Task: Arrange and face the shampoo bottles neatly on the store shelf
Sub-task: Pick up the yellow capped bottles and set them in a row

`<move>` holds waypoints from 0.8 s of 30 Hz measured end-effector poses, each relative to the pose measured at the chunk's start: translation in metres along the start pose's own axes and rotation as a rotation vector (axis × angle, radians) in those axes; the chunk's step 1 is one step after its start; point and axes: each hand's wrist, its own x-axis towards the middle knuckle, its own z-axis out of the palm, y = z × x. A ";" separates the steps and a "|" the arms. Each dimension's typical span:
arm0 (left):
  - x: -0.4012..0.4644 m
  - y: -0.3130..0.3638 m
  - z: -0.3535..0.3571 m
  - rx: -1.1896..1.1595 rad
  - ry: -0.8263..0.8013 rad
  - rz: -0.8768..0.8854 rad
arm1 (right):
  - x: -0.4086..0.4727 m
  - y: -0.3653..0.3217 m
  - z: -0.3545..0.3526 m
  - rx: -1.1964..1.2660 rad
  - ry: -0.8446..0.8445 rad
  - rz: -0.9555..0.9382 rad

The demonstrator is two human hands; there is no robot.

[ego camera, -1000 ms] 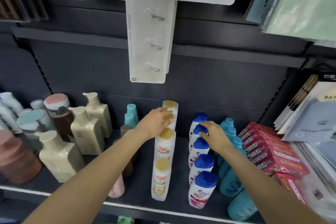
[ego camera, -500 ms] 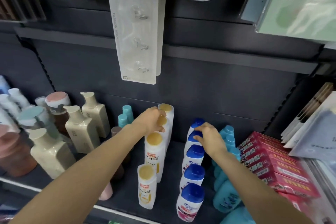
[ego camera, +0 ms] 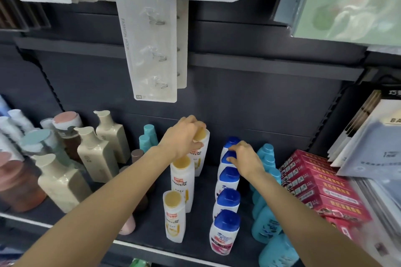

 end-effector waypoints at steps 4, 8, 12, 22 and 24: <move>-0.003 0.006 -0.013 -0.084 0.056 0.001 | -0.004 -0.004 -0.003 0.087 0.018 -0.034; -0.009 0.012 -0.029 -0.178 0.116 0.019 | -0.010 -0.013 -0.009 0.286 0.015 -0.080; -0.023 0.017 -0.055 -0.360 0.206 -0.004 | -0.016 -0.023 -0.014 0.416 -0.044 -0.103; -0.077 -0.006 -0.094 -0.749 0.458 -0.115 | -0.049 -0.044 -0.029 1.113 0.001 0.124; -0.085 -0.011 -0.098 -0.889 0.466 -0.139 | -0.059 -0.050 -0.031 1.330 -0.045 0.134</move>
